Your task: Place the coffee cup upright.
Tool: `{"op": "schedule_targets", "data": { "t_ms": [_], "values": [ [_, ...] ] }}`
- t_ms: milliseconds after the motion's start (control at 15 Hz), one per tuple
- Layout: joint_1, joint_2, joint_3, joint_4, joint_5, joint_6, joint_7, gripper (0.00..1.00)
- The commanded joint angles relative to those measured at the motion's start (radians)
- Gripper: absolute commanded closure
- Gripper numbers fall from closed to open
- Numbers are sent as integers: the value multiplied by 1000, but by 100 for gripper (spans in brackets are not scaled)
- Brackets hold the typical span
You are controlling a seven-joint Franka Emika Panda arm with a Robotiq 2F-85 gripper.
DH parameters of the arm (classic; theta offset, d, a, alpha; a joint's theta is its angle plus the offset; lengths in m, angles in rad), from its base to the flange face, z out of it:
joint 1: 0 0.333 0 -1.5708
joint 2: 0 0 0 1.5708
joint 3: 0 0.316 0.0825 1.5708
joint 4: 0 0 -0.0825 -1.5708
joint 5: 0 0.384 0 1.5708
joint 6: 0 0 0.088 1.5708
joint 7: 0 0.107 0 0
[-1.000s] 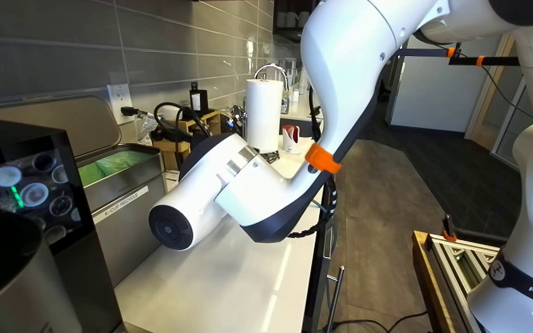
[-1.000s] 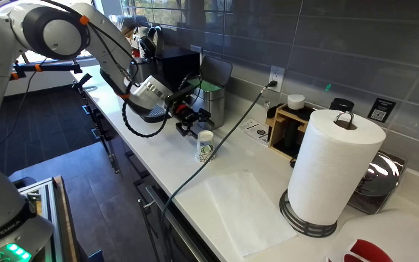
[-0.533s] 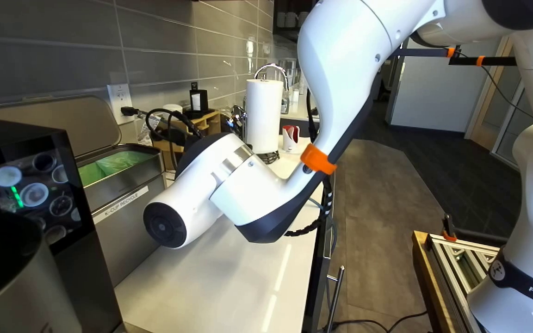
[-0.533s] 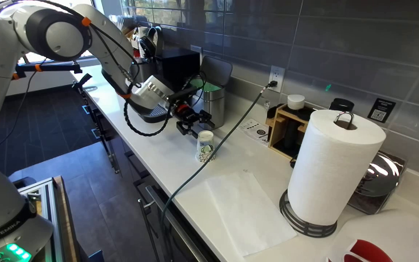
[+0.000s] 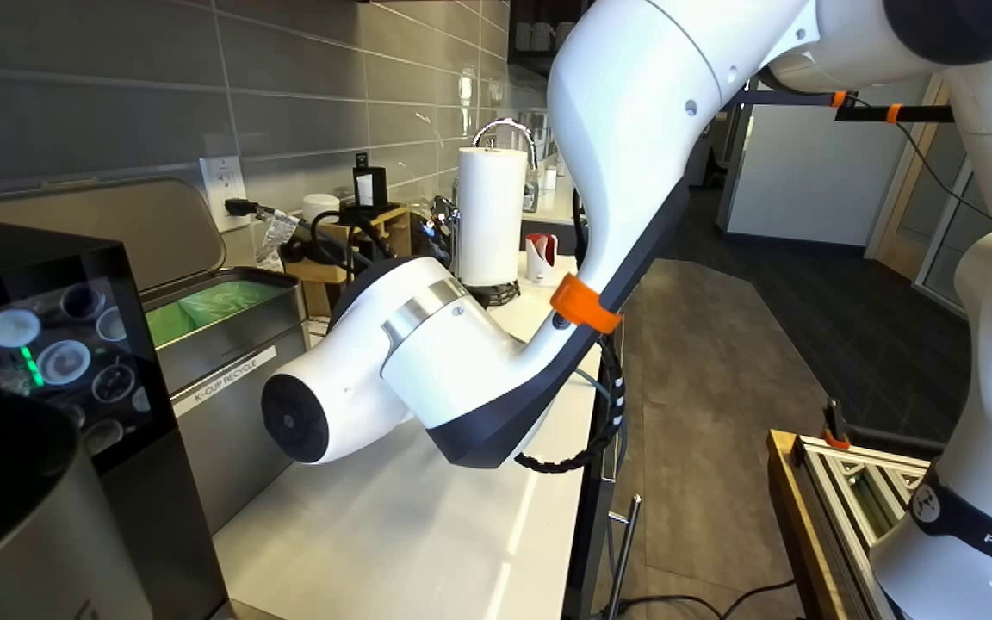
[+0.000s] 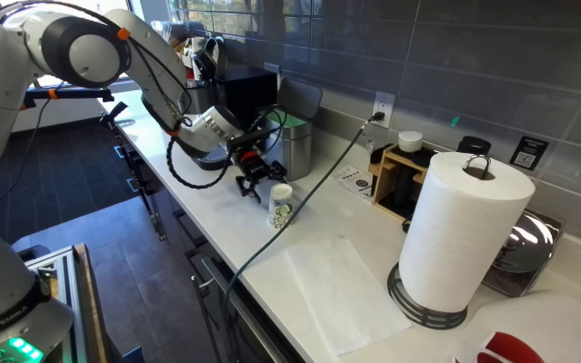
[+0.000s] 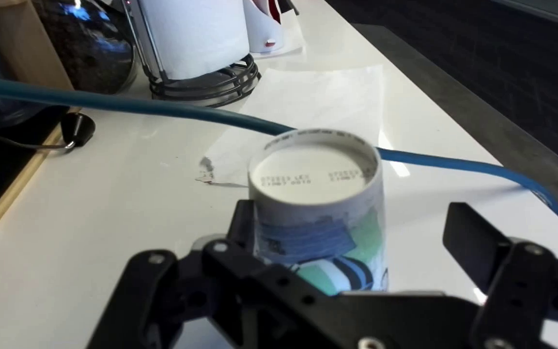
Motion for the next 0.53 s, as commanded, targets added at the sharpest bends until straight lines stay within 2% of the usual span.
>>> {"op": "schedule_targets", "data": {
  "t_ms": [0,267,467],
  "values": [
    [-10,37,1,24,-13,37,126,0],
    [7,56,-15,32,-85,39,234,0],
    [18,59,-20,25,-131,-2,225,0]
  ]
}}
